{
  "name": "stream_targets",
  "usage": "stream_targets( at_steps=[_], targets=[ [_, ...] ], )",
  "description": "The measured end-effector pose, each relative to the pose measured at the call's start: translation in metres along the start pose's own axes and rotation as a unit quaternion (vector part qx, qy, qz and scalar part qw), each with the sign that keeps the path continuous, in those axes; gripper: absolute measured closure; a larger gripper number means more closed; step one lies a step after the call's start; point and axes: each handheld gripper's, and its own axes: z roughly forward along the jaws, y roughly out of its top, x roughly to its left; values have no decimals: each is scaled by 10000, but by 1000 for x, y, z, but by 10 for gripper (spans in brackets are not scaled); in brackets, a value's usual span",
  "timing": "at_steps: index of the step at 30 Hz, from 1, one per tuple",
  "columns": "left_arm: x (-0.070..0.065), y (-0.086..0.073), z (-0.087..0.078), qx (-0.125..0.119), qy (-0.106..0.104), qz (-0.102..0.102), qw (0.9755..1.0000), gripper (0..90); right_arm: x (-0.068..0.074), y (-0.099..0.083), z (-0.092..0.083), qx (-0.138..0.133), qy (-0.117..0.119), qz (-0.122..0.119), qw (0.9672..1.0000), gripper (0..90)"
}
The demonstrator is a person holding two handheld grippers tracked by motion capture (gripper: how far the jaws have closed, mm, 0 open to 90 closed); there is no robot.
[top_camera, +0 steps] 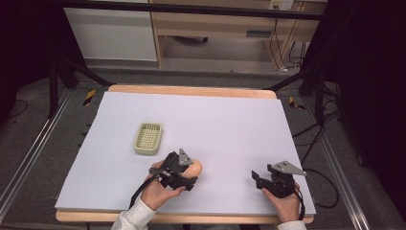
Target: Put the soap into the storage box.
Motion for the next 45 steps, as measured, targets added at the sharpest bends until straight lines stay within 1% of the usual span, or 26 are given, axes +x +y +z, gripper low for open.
stream_targets(
  at_steps=[3,5,6,8,11,16,20,22,24,25,28,32,40,42,45],
  targets=[
    [4,-1,-4,-21,39,-19,10000,317,0,0,0,0,0,0,10000,305],
    [6,-1,-7,-50,58,-73,9999,316,0,0,0,1,-1,-5,10000,305],
    [8,-2,-9,-29,81,-55,9999,317,0,0,0,2,1,2,10000,305],
    [11,-2,-11,-82,83,-120,9999,317,0,0,0,-2,-4,-11,10000,305],
    [15,-3,-16,-93,126,-154,9998,317,0,0,0,-10,-6,-19,10000,305],
    [19,-4,-21,-112,206,-168,9996,317,0,0,-1,-9,-8,-20,10000,304],
    [23,-6,-25,-135,255,-217,9993,317,0,0,-1,-9,8,4,10000,304],
    [27,-8,-28,-146,321,-258,9990,317,0,0,-1,-7,8,6,10000,304],
    [30,-8,-31,-173,325,-293,9989,317,0,0,-1,-3,10,6,10000,304],
    [31,-9,-32,-188,343,-303,9988,317,-1,-1,-1,-22,-28,-57,10000,304],
    [34,-9,-35,-231,377,-344,9984,317,0,-1,-1,-22,-27,-41,10000,304],
    [41,-10,-43,-306,449,-440,9976,316,0,-1,-1,-23,-29,-48,10000,303],
    [52,-11,-52,-379,612,-537,9960,317,0,-1,-1,-23,-28,-48,10000,302],
    [56,-12,-54,-387,700,-608,9949,317,-1,-1,-1,-33,-33,-54,10000,302],
    [60,-13,-56,-425,735,-685,9940,316,0,-1,-1,-31,-31,-58,10000,302]
  ],
)
